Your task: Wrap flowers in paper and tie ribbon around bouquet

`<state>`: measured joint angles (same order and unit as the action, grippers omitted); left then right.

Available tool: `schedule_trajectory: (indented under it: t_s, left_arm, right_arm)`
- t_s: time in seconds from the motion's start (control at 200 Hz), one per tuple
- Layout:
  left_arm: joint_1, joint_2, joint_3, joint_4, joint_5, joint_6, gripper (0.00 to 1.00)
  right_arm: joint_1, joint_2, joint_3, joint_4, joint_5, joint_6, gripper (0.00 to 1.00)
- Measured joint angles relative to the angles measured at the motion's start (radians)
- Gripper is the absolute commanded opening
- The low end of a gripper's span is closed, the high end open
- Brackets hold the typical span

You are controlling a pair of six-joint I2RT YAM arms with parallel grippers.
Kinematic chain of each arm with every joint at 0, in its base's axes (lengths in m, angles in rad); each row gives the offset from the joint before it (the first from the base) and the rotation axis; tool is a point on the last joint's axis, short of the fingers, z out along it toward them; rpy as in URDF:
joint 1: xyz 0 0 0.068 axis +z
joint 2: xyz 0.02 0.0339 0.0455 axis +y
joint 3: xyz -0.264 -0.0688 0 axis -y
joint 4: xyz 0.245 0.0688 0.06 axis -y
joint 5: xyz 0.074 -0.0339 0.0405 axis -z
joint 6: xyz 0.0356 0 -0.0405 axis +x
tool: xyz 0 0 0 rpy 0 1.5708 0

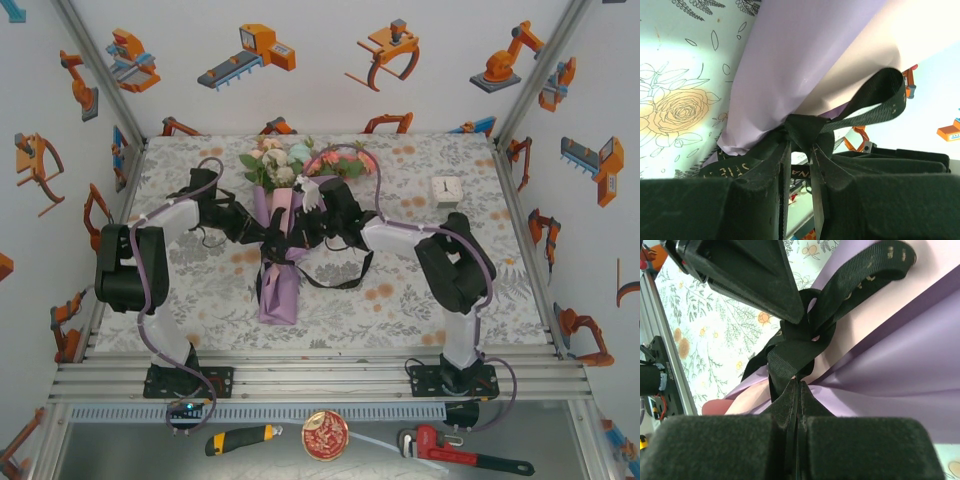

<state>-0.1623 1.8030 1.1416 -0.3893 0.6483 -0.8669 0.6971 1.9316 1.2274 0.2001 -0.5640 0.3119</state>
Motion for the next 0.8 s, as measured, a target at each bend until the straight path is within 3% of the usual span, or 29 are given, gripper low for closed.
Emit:
schedule_trajectory:
  t_s: [0.26, 0.461, 0.606, 0.801]
  left_arm:
    - [-0.004, -0.073, 0.0, 0.0, 0.028, 0.056, 0.32]
    - [-0.061, -0.18, 0.001, -0.031, 0.039, 0.205, 0.41]
    - [-0.128, -0.161, 0.007, -0.091, 0.009, 0.298, 0.53]
    - [-0.208, -0.065, 0.078, -0.128, -0.031, 0.365, 0.55]
  right_arm:
    - [0.0, -0.057, 0.0, -0.157, 0.07, -0.094, 0.0]
    - [0.0, -0.081, 0.0, -0.246, 0.109, -0.135, 0.0]
    - [-0.001, -0.107, -0.013, -0.269, 0.111, -0.15, 0.0]
    - [-0.007, -0.137, -0.035, -0.28, 0.109, -0.153, 0.0]
